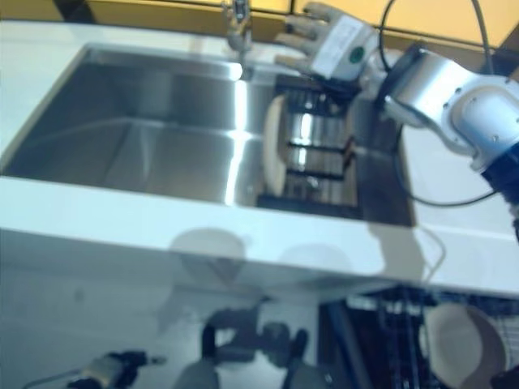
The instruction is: Take plates into dishwasher
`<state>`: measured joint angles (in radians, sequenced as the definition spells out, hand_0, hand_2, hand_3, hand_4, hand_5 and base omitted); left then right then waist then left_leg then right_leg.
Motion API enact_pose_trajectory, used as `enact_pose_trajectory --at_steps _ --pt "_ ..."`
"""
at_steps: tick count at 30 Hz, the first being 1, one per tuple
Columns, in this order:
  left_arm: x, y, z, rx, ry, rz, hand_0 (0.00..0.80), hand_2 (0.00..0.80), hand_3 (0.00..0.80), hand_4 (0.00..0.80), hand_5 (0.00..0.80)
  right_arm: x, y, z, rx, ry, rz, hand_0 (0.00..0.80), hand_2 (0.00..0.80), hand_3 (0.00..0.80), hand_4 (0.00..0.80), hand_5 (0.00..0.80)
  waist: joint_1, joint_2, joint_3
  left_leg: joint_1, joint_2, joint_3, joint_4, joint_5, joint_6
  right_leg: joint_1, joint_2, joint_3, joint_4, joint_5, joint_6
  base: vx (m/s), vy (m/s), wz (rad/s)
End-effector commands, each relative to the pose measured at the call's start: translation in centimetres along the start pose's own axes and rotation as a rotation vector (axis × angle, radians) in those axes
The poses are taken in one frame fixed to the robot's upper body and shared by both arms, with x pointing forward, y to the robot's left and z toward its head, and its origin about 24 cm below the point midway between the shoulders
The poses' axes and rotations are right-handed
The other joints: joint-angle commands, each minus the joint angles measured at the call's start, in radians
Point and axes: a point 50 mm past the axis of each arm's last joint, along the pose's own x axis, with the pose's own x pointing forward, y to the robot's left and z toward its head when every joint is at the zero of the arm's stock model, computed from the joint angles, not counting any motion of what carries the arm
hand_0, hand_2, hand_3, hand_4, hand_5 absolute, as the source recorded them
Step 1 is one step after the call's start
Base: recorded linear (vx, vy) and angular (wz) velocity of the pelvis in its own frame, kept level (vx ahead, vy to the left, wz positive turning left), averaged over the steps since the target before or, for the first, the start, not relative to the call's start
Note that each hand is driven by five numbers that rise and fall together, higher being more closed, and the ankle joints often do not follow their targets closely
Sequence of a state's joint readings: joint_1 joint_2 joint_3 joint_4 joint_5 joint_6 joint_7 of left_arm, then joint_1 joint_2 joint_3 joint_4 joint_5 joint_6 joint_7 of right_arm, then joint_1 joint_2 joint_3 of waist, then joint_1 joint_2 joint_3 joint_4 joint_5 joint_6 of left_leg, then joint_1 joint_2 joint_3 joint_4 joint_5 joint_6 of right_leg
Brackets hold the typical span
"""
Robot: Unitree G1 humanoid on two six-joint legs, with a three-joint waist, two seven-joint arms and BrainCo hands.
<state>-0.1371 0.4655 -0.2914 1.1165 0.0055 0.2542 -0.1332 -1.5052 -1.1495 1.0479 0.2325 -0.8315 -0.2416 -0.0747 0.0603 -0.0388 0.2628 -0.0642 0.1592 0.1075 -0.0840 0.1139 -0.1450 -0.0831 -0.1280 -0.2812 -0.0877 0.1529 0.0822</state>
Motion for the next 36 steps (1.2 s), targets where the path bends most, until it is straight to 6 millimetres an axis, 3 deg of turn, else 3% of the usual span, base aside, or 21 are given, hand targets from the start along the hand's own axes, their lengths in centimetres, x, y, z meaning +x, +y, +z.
enact_pose_trajectory --at_steps 1,21,36 --pt "-0.6 3.2 0.2 -0.021 0.003 0.064 0.000 0.000 0.000 0.000 0.000 0.4 -3.5 -1.3 -0.069 0.004 -0.092 0.000 0.000 0.000 0.000 0.000 0.016 -0.050 0.022 -0.029 -0.044 0.018 -0.003 -0.006 0.030 0.042 -0.010 0.008 0.000 -0.063 0.073 0.000 0.000 0.00" --pt "-0.6 3.3 0.3 -0.035 -0.013 0.057 0.000 0.000 0.000 0.000 0.000 1.1 -5.6 2.2 0.002 -0.148 -0.086 0.000 0.000 0.000 0.000 0.000 0.026 -0.043 0.038 -0.034 -0.049 0.018 -0.003 -0.009 0.030 0.036 -0.015 0.002 0.000 -0.064 0.075 0.000 0.000 0.00" --pt "-0.6 3.5 0.0 -0.028 -0.018 0.055 0.000 0.000 0.000 0.000 0.000 1.2 -3.6 4.0 0.019 -0.221 0.039 0.000 0.000 0.000 0.000 0.000 0.039 -0.043 0.053 -0.035 -0.049 0.015 -0.003 -0.011 0.031 0.035 -0.018 -0.005 0.000 -0.063 0.075 0.000 0.000 0.00"
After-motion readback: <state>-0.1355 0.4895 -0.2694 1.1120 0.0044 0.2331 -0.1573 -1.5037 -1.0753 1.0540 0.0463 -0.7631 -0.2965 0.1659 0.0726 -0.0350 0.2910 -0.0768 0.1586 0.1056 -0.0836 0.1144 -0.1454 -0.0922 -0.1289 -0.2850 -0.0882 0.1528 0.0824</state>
